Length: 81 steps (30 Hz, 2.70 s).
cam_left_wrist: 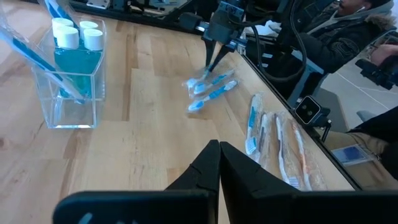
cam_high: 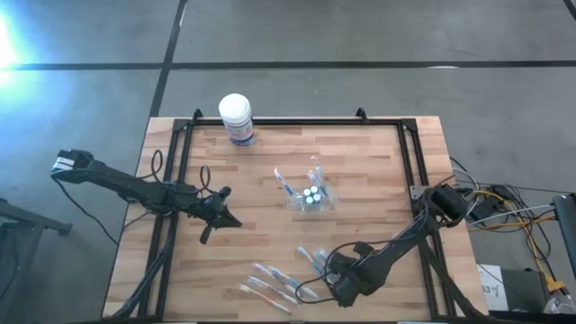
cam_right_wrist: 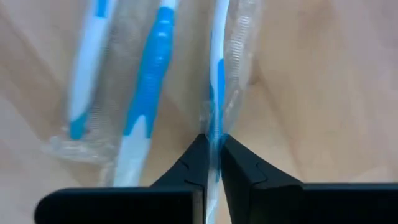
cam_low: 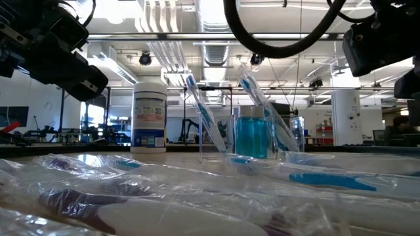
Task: Pick & Place toothbrushing station
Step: Put the blue toothbrush into the transparent organizer
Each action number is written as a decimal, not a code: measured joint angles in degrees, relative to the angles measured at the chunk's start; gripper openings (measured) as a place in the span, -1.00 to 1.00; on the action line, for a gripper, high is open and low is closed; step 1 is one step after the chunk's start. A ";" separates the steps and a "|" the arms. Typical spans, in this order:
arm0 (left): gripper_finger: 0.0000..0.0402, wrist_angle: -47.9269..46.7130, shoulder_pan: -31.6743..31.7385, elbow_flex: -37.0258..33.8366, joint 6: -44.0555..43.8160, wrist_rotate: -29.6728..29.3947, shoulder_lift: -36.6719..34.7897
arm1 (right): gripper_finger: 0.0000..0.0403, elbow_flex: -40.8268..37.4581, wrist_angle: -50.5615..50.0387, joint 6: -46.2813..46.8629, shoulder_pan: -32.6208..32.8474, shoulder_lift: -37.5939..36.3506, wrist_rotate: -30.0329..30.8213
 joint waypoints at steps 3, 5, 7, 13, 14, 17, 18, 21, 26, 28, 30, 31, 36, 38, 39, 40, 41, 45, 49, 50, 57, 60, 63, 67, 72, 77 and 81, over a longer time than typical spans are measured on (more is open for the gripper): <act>-0.94 0.00 0.00 0.00 0.06 0.00 0.00 | -0.91 -0.17 -2.10 0.69 0.01 -0.45 1.60; -0.94 0.00 0.00 0.00 0.39 0.00 0.00 | -0.91 -0.36 -4.20 1.69 0.02 -0.98 2.80; -0.94 0.00 0.00 -0.01 1.02 0.00 0.00 | -0.91 -0.51 -6.20 3.15 0.00 -1.87 4.48; -0.94 0.02 0.00 -0.02 1.22 0.00 0.00 | -0.91 -0.34 -8.16 5.78 0.20 -7.34 13.69; -0.94 0.02 0.00 -0.02 1.23 0.00 0.00 | -0.91 -0.34 -8.11 6.02 0.38 -8.02 15.87; -0.94 0.37 0.00 -0.02 2.87 0.00 0.00 | -0.91 -0.23 -6.13 5.46 0.91 -10.38 23.96; -0.94 0.84 0.00 -0.02 3.32 0.00 0.01 | -0.91 -0.23 -4.41 4.32 1.06 -10.87 26.59; -0.94 4.36 -0.08 -0.02 3.66 0.16 0.02 | -0.92 -0.29 2.01 -1.92 0.92 -12.19 31.87; -0.96 6.21 -0.26 3.07 4.17 2.64 0.40 | -0.92 -0.25 14.05 -19.60 -1.55 -13.88 38.15; -0.97 6.26 -0.38 5.11 4.97 2.85 0.84 | -0.92 -0.25 18.02 -25.61 -2.91 -14.40 39.21; -0.97 6.08 -0.48 7.14 6.27 3.82 1.61 | -0.92 -0.25 22.36 -30.78 -4.25 -14.75 39.87; -0.97 6.14 -0.73 8.02 7.14 4.94 2.08 | -0.92 -0.25 24.34 -33.02 -4.72 -14.78 41.22; -0.94 10.86 -2.36 11.24 9.94 6.22 5.24 | -0.92 -0.30 32.82 -44.31 -6.41 -14.57 44.99; -0.91 12.99 -2.34 11.88 9.85 5.39 6.78 | -0.92 -0.41 35.15 -48.08 -6.86 -14.45 45.85; -0.89 13.64 -2.34 12.30 10.01 5.33 7.62 | -0.92 -0.41 36.49 -49.82 -7.16 -14.29 45.94; -0.87 14.16 -2.34 12.83 10.80 5.29 8.59 | -0.92 -0.41 37.75 -51.27 -7.48 -14.11 46.02; -0.85 14.09 -2.37 13.20 12.15 5.31 9.48 | -0.92 -0.41 38.55 -52.73 -7.77 -14.03 46.09; -0.68 13.93 -3.36 15.14 15.00 5.44 14.36 | -0.92 -0.43 41.44 -57.16 -9.03 -13.93 45.85; -0.40 13.94 -4.60 18.27 14.86 5.53 18.87 | -0.92 -0.49 43.33 -60.69 -10.17 -13.93 45.01; -0.32 13.96 -4.68 19.12 14.69 5.55 19.71 | -0.92 -0.49 43.84 -61.45 -10.38 -13.95 44.98; 0.19 14.45 -4.57 24.34 13.49 -4.09 22.93 | -0.92 -0.52 50.42 -69.66 -10.86 -13.94 45.00; 0.33 17.07 -4.62 25.36 14.48 -4.13 23.91 | -0.92 -0.52 52.62 -72.18 -10.86 -13.95 44.93; 0.42 19.70 -4.63 25.83 14.29 -4.18 24.99 | -0.91 -0.54 54.00 -73.24 -10.92 -13.95 44.96; 0.46 20.07 -4.61 26.71 14.60 -6.59 26.75 | -0.91 -0.58 55.67 -74.21 -11.10 -13.95 44.91; 0.46 21.69 -4.57 27.80 15.11 -10.41 28.92 | -0.91 -0.58 57.33 -75.43 -11.23 -13.95 44.34; 0.46 23.08 -4.57 28.63 16.49 -10.03 30.03 | -0.91 -0.65 59.21 -76.97 -11.63 -13.52 42.39; 0.44 23.50 -4.57 29.08 16.44 -9.99 30.26 | -0.91 -0.65 59.80 -77.36 -11.97 -13.16 42.42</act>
